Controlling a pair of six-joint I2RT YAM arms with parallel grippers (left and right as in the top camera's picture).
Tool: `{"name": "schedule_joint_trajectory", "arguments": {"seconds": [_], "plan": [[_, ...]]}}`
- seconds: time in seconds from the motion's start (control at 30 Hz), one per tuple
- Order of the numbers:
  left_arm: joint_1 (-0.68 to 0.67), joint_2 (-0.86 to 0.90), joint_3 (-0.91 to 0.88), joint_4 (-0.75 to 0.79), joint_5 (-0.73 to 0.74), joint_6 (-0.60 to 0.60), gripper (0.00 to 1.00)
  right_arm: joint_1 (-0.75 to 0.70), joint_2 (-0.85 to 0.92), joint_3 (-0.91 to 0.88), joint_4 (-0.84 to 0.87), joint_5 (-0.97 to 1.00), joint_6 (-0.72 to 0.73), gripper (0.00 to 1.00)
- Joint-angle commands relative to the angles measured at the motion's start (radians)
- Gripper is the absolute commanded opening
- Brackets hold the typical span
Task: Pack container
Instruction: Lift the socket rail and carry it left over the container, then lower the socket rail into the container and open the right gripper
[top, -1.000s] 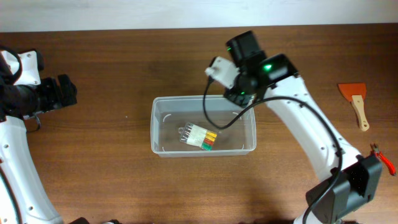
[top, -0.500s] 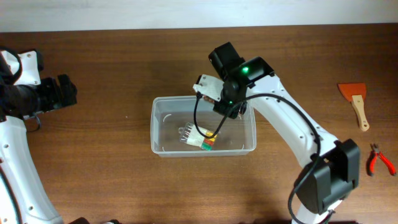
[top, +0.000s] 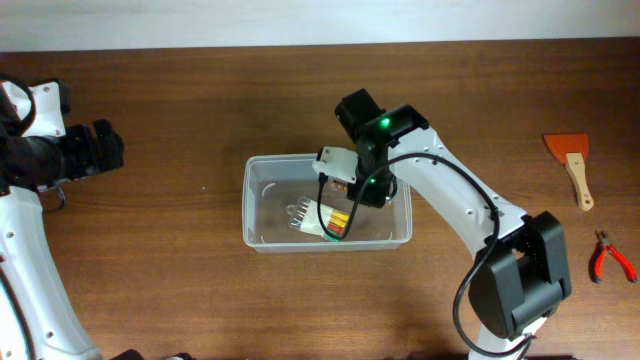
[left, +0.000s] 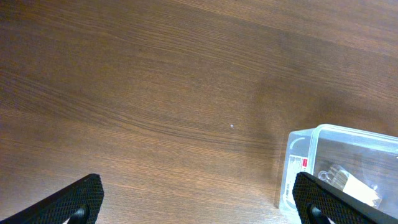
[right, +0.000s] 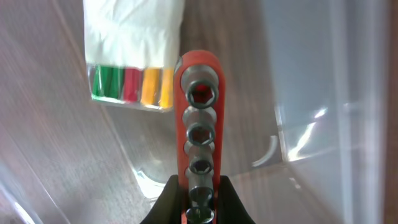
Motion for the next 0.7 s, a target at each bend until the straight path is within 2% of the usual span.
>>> {"name": "schedule_joint_trajectory", "arguments": {"seconds": [0.0, 0.4, 0.5, 0.67], "plan": [[0.003, 0.002, 0.02, 0.002, 0.011, -0.009, 0.99, 0.005, 0.003, -0.053, 0.035, -0.02, -0.041, 0.05], [0.003, 0.002, 0.02, 0.002, 0.011, -0.009, 0.99, 0.005, 0.003, -0.193, 0.172, -0.02, -0.04, 0.06], [0.003, 0.002, 0.02, 0.002, 0.011, -0.009, 0.99, 0.004, 0.003, -0.202, 0.182, -0.02, -0.04, 0.14], [0.003, 0.002, 0.02, 0.002, 0.011, -0.009, 0.99, 0.005, 0.003, -0.202, 0.206, -0.021, -0.04, 0.14]]}}
